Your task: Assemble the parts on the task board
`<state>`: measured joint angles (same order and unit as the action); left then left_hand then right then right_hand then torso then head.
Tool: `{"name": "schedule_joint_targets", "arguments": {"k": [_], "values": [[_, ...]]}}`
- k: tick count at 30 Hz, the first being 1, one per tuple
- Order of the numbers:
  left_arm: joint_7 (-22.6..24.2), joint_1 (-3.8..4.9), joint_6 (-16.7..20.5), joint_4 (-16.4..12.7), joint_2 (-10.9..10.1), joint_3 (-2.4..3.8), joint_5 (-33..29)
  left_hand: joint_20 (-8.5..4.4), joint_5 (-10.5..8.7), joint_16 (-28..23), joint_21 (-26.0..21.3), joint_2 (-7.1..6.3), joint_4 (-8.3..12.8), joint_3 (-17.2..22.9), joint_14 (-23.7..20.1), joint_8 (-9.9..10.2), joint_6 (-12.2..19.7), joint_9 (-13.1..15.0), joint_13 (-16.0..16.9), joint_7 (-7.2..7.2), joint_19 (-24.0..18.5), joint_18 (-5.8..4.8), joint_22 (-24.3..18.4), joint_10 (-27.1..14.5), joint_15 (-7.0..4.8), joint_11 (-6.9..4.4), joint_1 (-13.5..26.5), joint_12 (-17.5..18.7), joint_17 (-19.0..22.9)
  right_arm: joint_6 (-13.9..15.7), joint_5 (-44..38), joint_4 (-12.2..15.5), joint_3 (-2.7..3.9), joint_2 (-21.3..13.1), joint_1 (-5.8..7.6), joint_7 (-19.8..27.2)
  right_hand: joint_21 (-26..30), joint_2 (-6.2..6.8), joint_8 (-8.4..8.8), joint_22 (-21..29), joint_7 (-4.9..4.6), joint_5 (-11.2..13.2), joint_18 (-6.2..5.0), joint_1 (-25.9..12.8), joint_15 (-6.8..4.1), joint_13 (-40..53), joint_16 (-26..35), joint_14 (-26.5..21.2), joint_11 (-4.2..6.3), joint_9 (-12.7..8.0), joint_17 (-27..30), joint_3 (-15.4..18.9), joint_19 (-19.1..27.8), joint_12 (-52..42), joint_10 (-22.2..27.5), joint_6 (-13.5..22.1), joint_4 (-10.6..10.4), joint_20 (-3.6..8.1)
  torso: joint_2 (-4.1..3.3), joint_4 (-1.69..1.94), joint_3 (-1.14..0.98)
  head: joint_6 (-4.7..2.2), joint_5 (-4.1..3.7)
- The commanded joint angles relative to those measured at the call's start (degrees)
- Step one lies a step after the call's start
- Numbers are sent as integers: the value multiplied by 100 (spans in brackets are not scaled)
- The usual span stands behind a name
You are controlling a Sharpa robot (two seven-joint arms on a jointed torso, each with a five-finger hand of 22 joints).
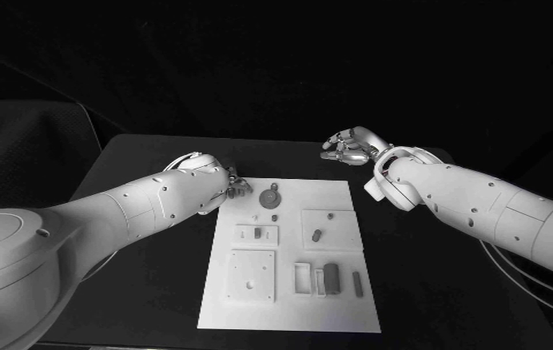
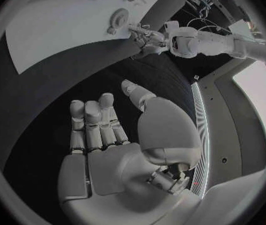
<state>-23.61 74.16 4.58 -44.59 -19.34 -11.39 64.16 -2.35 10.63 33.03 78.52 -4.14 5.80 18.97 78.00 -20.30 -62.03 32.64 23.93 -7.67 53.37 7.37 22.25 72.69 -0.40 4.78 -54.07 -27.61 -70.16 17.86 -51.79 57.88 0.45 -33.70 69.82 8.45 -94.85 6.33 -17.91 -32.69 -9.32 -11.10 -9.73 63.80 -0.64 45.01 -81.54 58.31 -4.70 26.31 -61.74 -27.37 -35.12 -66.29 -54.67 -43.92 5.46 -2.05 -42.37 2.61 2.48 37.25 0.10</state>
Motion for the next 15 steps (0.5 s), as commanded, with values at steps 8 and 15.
{"name": "schedule_joint_targets", "arguments": {"k": [8,15], "values": [[63,-2,79,48,26,4,10,0,5,35,40,59,11,69,27,-19,-67,10,7,0,50,84,7,43,-7,0,-103,-25,-11,-87,-7,12,1,2,-3,31,-112,-13,-16,10,-43,29,63,-64,-2,-7,28,-49,-8,-7,7,-5,30,-2,23,-3,-41,10,-1,1,3,11,-9],[100,-2,133,57,36,4,-105,0,6,47,48,167,17,132,33,-16,-82,14,8,2,58,84,9,48,-10,-2,-180,-36,-15,-94,-7,15,1,1,-3,27,-112,-13,-17,10,-43,29,63,-65,-2,-8,28,-49,-8,-7,8,-5,30,-3,23,-2,-41,11,1,5,2,16,-14]]}}
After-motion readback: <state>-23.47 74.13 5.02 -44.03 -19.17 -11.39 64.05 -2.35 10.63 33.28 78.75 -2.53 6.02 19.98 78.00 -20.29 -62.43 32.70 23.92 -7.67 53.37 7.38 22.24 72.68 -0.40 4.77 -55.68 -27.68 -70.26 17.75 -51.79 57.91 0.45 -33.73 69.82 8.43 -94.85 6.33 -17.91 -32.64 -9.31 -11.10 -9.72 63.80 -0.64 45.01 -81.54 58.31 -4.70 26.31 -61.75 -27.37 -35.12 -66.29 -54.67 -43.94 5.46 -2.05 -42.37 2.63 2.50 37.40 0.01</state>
